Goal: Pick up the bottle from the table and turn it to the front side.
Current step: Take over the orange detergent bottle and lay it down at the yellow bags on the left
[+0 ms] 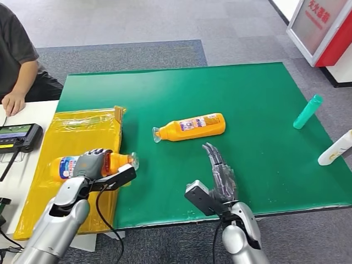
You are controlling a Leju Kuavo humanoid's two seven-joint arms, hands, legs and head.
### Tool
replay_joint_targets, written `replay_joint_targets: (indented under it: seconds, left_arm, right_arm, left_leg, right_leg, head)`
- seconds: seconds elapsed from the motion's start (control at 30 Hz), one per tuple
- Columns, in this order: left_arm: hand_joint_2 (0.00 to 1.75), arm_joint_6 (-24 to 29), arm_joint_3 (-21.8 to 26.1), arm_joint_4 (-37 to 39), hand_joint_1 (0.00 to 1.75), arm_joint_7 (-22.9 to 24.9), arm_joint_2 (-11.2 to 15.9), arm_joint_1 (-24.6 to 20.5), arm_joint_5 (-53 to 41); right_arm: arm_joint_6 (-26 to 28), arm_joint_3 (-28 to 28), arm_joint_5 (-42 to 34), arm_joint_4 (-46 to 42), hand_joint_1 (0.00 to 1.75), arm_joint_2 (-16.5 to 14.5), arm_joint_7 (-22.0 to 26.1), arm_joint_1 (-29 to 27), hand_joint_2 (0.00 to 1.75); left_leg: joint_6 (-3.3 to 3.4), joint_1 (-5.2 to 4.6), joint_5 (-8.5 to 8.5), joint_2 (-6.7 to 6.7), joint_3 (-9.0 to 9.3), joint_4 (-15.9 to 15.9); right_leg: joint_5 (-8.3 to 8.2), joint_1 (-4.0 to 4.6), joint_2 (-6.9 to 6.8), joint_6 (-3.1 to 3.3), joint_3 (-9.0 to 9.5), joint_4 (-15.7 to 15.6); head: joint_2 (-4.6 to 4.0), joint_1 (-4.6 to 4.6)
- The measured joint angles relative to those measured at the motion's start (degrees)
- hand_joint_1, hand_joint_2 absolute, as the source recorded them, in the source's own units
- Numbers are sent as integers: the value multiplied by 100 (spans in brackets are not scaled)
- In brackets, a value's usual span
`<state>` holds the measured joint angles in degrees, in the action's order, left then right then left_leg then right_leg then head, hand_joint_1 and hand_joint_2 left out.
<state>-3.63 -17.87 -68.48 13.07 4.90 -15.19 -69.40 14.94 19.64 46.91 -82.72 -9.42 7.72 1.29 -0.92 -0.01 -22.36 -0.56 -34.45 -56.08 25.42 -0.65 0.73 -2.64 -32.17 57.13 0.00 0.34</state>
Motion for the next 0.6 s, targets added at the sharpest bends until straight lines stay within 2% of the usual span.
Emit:
replay_joint_targets:
  seconds: [0.07, 0.13, 0.17, 0.37, 0.5, 0.6]
  left_arm:
    - [175, -112, -54, 125, 53, -51, 79, -14, 61]
    - [175, -185, -121, 216, 15, -114, 154, -54, 127]
    - [175, -212, -154, 254, 5, -145, 189, -72, 156]
    - [175, -202, -272, 343, 0, -218, 328, -124, 251]
    - [0, 127, -284, 342, 0, -136, 345, -68, 269]
    - [0, 639, -228, 234, 0, -181, 304, 69, 251]
  right_arm:
    - [-14, 19, -43, 64, 0, 0, -1, 54, 175]
    - [-27, 45, -72, 132, 0, 0, -4, 119, 175]
    - [-30, 61, -79, 163, 0, 0, -5, 148, 175]
    - [-31, 106, -128, 298, 0, 1, 3, 212, 175]
    - [-20, 108, -151, 344, 0, 2, 37, 209, 175]
    - [-2, 105, -144, 356, 0, 3, 70, 172, 175]
  left_leg:
    - [0, 1, 0, 0, -2, 0]
    - [0, 1, 0, -1, -2, 0]
    - [0, 1, -1, -1, -1, 0]
    - [1, 0, -1, -2, 2, 0]
    - [1, 0, -1, -2, 1, 0]
    - [1, 0, -1, -1, -2, 0]
  right_leg:
    - [1, 1, -1, 0, 0, 0]
    - [3, 1, -2, -1, 4, 0]
    - [4, 0, -2, -1, 6, 0]
    - [3, 0, -2, -2, 8, 0]
    - [3, 0, -2, -2, 7, 0]
    - [4, 0, -1, -1, 0, 0]
  head:
    - [0, -1]
    - [0, 1]
    - [0, 1]
    - [0, 1]
    - [0, 0]
    - [0, -1]
